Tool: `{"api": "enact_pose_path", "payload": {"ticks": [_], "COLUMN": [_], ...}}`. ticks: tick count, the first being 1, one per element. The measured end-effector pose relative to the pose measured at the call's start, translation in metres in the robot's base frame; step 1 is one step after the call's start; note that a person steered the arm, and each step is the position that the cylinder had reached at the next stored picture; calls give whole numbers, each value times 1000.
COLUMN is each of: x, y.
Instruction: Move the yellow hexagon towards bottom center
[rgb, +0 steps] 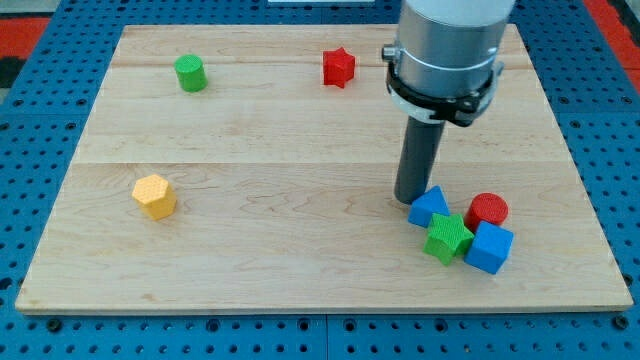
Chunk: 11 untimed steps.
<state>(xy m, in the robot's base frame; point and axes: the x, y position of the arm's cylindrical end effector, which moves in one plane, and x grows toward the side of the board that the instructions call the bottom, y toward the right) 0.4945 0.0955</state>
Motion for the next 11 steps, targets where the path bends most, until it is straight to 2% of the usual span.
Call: {"api": "enact_pose_path", "payload": {"ticks": [1, 2, 4, 5, 6, 7, 8, 9, 11], "x": [1, 1, -48, -48, -25, 15, 30, 35, 49], "y": [-27, -88, -217, -268, -300, -291, -291, -286, -230]}}
